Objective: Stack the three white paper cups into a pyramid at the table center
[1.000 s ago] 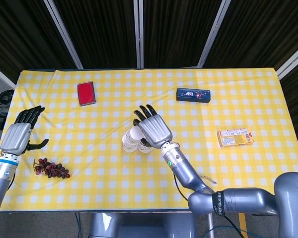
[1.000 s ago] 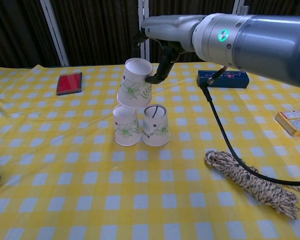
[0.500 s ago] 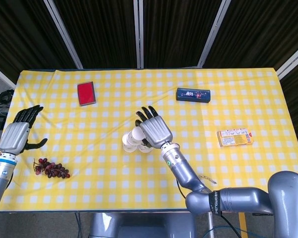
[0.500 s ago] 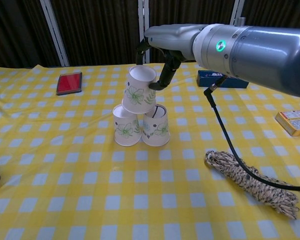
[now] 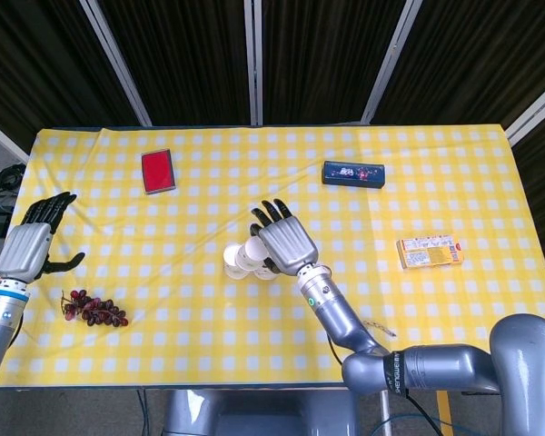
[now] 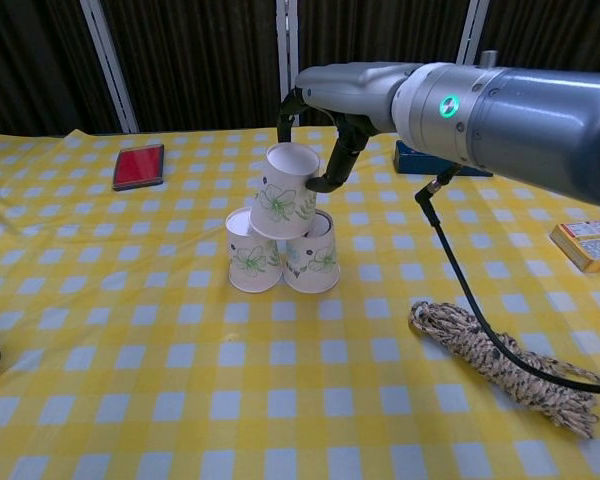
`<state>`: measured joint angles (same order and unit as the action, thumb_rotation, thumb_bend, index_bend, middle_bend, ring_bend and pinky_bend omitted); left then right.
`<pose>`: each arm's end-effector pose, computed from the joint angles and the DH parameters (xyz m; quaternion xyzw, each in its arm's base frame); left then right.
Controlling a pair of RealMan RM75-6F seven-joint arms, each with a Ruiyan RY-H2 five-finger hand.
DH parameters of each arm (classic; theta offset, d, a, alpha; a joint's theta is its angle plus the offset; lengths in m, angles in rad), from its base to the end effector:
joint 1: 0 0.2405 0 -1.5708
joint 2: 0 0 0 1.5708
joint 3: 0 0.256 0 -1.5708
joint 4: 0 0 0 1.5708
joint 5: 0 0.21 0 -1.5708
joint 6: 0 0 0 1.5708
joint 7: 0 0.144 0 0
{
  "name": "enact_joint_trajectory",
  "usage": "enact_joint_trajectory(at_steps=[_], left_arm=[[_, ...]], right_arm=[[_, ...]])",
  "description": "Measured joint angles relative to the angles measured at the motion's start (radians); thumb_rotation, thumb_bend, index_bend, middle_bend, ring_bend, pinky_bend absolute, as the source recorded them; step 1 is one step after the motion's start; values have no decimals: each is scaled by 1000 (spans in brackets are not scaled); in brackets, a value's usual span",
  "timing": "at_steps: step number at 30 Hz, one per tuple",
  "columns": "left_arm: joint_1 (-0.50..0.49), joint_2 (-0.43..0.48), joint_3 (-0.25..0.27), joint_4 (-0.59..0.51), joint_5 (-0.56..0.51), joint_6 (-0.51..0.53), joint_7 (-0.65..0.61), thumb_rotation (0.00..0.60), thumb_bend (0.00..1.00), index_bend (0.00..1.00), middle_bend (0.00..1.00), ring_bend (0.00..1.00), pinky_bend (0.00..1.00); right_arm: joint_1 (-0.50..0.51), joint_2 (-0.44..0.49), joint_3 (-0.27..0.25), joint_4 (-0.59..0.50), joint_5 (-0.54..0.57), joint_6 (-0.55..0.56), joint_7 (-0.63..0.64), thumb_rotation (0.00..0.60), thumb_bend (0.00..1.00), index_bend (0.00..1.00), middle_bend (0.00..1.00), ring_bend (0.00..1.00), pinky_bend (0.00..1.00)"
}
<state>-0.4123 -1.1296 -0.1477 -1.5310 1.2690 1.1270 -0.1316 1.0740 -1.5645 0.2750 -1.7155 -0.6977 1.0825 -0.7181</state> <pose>-0.2853 0.3022 0.1459 -0.6079 -0.4464 -0.3981 0.5222 -0.0116 -0.3509 -0.0132 0.7634 -0.3295 0.3860 0.3995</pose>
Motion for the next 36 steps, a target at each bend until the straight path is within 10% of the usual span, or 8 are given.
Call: enact_joint_trajectory(at_steps=[23,36], left_arm=[[3,-6,-1,6,-5,-3,19,600,275,0,0,0,0],[28,-32,28,5,10,40,117,600,157,0,0,0,0]], right_arm=[[-81,127,-27,-102,-64,120,14,600,158,223,0,0,0],[-399,275,-213,-29,-300,284,281,600,153,0,0,0,0]])
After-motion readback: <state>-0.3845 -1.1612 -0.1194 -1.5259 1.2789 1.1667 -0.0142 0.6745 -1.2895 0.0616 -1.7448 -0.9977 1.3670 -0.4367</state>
